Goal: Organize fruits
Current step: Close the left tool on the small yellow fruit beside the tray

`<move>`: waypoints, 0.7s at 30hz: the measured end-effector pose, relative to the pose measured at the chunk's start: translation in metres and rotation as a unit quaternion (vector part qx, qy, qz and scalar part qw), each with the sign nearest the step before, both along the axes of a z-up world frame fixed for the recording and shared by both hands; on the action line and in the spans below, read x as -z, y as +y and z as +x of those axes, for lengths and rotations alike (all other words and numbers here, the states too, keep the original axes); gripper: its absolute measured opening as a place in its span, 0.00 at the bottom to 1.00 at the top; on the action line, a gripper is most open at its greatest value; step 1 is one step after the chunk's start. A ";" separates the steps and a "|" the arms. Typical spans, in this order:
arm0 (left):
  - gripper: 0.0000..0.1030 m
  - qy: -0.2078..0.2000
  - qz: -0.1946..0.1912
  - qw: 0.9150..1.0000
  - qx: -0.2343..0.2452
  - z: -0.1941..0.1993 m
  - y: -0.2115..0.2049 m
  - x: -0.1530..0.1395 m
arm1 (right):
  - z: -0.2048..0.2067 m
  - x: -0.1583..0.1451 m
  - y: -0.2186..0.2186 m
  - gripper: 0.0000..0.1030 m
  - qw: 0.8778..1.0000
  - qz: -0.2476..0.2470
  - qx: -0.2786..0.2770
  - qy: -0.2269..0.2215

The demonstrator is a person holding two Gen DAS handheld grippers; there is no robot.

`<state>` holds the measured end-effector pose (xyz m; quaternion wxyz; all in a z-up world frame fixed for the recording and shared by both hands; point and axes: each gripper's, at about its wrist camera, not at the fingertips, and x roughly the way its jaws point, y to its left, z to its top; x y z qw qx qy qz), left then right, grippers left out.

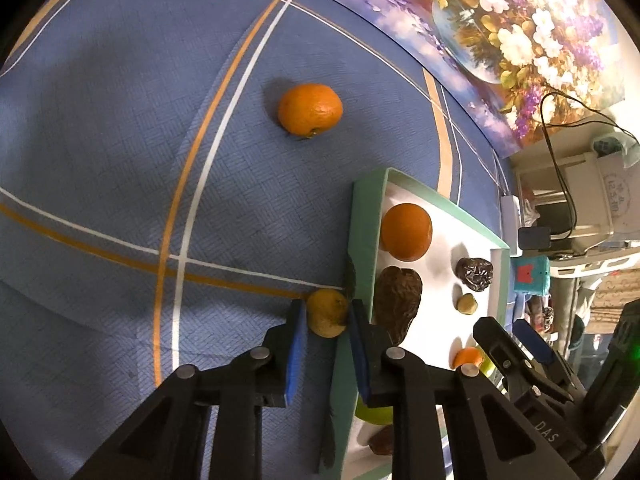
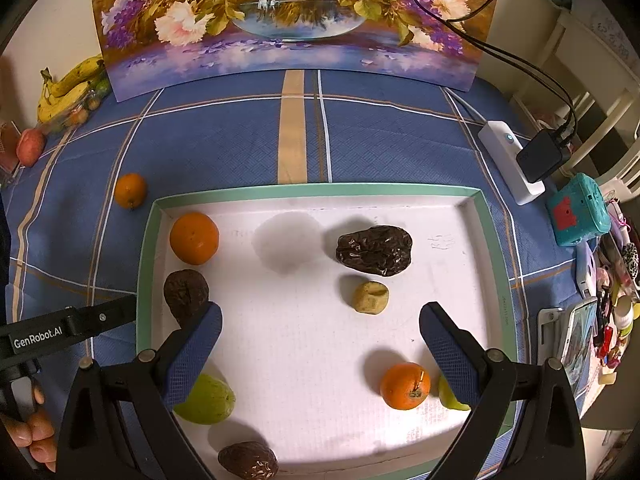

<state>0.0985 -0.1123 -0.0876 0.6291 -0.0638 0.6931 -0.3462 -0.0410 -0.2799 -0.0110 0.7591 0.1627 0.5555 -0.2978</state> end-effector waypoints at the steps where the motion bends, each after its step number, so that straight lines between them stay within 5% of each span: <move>1: 0.22 0.000 -0.001 1.000 -0.002 0.000 0.000 0.000 | 0.000 0.000 0.000 0.96 1.000 0.000 0.000 0.000; 8: 0.10 -0.030 0.010 0.999 -0.010 0.005 0.003 -0.010 | 0.000 0.001 0.000 0.96 1.000 0.001 0.001 -0.001; 12: 0.13 -0.034 0.020 0.999 -0.023 0.010 0.009 -0.009 | 0.000 0.001 -0.001 0.96 1.000 0.001 0.000 -0.001; 16: 0.13 -0.077 0.085 0.993 -0.042 0.019 0.021 -0.012 | 0.000 0.001 -0.001 0.96 1.000 0.001 -0.001 -0.001; 21: 0.19 -0.059 0.065 0.994 -0.066 0.028 0.032 -0.015 | 0.001 0.001 -0.001 0.96 1.000 0.003 0.001 -0.003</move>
